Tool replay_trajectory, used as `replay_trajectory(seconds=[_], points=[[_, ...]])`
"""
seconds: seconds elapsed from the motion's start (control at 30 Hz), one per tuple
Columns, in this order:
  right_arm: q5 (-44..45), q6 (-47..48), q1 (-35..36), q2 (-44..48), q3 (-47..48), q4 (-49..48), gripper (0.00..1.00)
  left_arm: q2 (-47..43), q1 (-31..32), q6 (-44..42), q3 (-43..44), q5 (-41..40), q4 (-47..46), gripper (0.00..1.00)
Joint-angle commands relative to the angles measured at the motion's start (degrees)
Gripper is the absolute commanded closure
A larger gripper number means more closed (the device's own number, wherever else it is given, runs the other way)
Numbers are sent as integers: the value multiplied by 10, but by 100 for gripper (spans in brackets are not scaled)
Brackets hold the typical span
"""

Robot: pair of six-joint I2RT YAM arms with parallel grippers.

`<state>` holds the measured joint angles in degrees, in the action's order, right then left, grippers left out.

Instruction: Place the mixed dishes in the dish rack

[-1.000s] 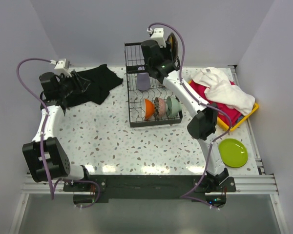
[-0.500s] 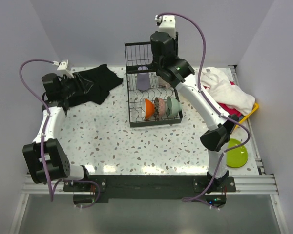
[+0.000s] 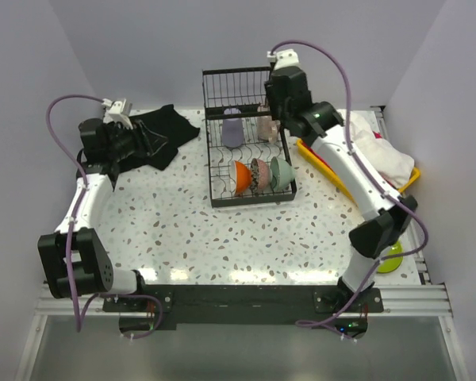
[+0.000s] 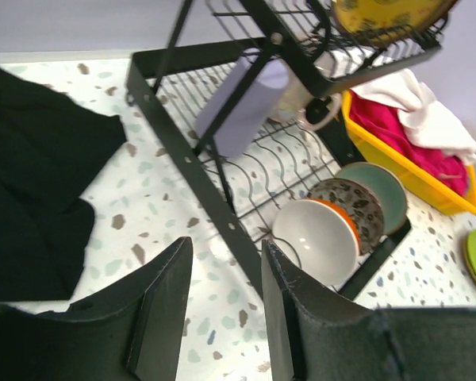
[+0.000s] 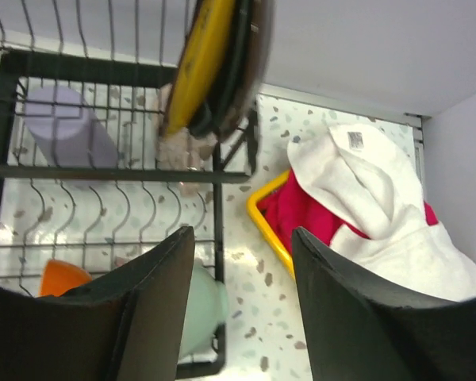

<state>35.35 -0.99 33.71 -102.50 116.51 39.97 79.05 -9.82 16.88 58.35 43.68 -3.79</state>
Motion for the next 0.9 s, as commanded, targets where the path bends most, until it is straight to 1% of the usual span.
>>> replay_trajectory(seconds=[0.0,0.03,0.07,0.1,0.13,0.17,0.2,0.23,0.27,0.3,0.33,0.37,0.4,0.43,0.47,0.5,0.53,0.57,0.6,0.63,0.67,0.7,0.73,0.77,0.8,0.83,0.87], points=[[-142,-13,-63,99,-61,51,50,-13,27,-6,31,69,-42,55],[-153,-19,-86,123,-72,56,50,-12,34,-6,41,89,-47,54],[-202,-23,-99,136,-81,79,50,-11,51,-6,46,104,-60,54],[-226,-12,-119,149,-104,89,49,-10,62,-9,50,116,-61,53],[-235,1,-124,170,-114,102,46,-10,74,-25,64,133,-54,53],[-238,6,-128,175,-120,140,44,-11,97,-35,69,143,-41,52],[-234,43,-144,177,-123,163,42,-12,123,-45,74,149,-32,52],[-232,46,-157,179,-124,185,40,-14,141,-71,84,149,-18,51],[-231,41,-178,179,-126,221,38,-15,184,-83,88,145,9,50],[-244,17,-231,181,-131,237,38,-15,208,-90,92,139,20,50],[-261,14,-264,180,-132,252,38,-13,233,-99,92,126,28,49],[-278,-7,-295,175,-134,284,37,-11,284,-102,92,109,37,48],[-292,-10,-352,175,-149,294,37,-8,310,-105,90,69,61,47],[-298,-7,-376,179,-163,297,37,-1,333,-103,88,46,69,46],[-309,4,-398,184,-181,292,37,3,376,-99,85,27,76,46],[-317,49,-431,193,-216,289,37,9,396,-95,80,13,76,46],[-330,72,-445,197,-232,289,37,22,416,-92,79,-11,76,46],[-341,95,-460,201,-246,286,36,29,457,-93,79,-22,79,46],[-353,140,-487,213,-281,285,34,38,478,-94,82,-32,81,46],[-372,162,-499,220,-297,286,31,59,497,-96,85,-53,82,46],[-379,180,-511,226,-313,282,29,71,530,-95,90,-63,85,46],[-384,218,-528,236,-349,280,27,82,545,-92,99,-72,83,46],[-384,231,-534,252,-369,275,23,108,557,-83,105,-89,78,46],[-376,243,-542,264,-389,258,23,123,579,-77,113,-96,72,46],[-380,265,-560,275,-426,249,23,138,587,-69,134,-104,70,47],[-383,277,-569,297,-442,242,23,172,594,-48,144,-108,57,47],[-387,288,-578,309,-457,230,23,188,608,-36,154,-107,48,47]])
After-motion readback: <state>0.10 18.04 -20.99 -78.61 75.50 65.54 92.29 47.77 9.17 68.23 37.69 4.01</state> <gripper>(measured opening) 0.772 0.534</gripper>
